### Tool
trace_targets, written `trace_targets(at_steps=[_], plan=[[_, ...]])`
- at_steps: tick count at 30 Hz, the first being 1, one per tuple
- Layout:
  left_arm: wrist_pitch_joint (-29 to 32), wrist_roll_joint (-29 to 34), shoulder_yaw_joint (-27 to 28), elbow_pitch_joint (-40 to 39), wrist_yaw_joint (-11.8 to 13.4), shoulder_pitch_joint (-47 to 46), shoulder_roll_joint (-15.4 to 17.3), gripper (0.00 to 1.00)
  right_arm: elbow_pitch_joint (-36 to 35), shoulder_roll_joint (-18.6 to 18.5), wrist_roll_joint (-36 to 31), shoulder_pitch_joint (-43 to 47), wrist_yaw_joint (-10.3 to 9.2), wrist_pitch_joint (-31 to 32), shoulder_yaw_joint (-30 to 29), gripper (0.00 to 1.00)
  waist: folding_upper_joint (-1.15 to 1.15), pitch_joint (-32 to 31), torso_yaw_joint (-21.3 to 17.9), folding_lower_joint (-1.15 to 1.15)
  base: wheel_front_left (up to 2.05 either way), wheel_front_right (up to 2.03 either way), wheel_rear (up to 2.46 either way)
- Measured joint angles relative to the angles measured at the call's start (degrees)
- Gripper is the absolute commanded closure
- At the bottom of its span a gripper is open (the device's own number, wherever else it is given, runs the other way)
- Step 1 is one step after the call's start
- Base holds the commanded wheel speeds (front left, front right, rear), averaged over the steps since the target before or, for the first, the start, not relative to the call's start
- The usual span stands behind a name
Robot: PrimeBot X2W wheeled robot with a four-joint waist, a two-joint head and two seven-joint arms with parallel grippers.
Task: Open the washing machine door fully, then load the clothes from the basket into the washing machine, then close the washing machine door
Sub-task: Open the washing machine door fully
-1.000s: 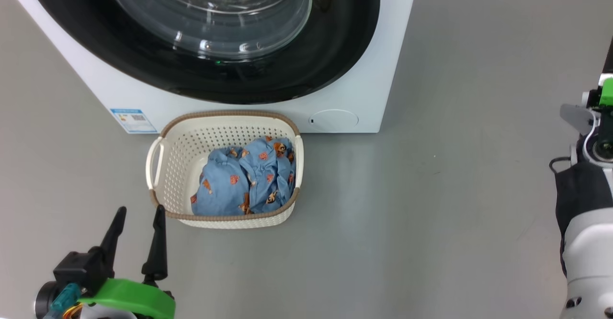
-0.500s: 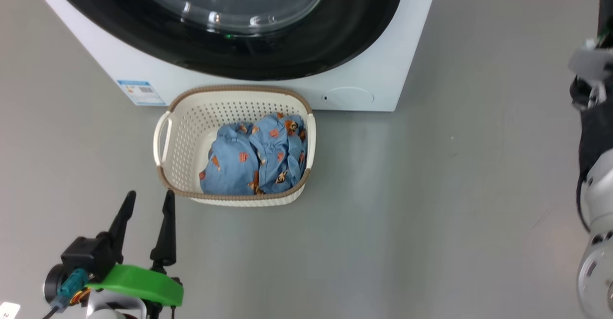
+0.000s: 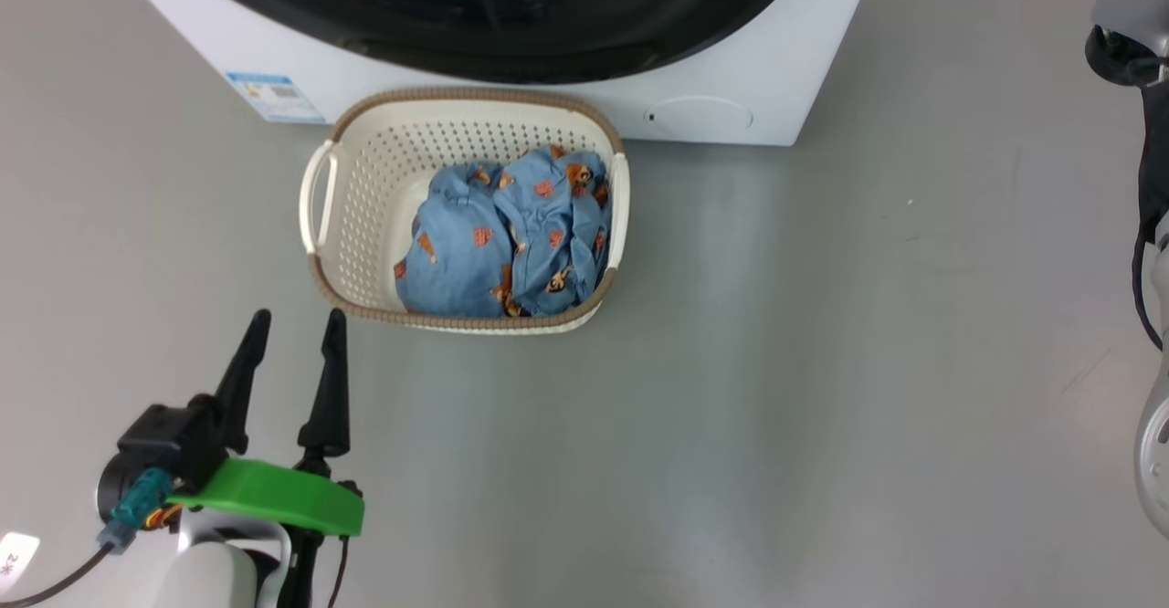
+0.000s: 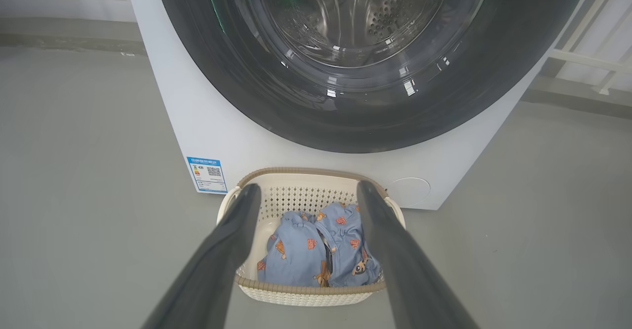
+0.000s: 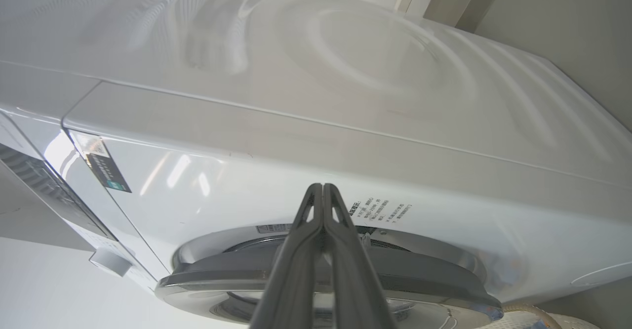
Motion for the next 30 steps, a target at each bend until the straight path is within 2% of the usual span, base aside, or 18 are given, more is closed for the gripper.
trace_targets(at_steps=[10, 30], plan=[[0.00, -1.42, -1.05, -0.71, 0.00, -2.61, -0.42, 0.00, -0.64, 1.35, -2.26, -1.05, 0.00, 9.67, 2.60, 1.00, 0.00, 3.49, 2.00, 0.00, 0.00, 0.00, 0.00], [0.00, -4.75, -2.87, -1.64, -0.01, -5.19, -0.78, 0.00, -1.83, 3.33, -8.81, -8.65, 0.00, 10.89, 0.34, 1.00, 0.00, 8.72, 4.68, 0.00, 0.00, 0.00, 0.00]])
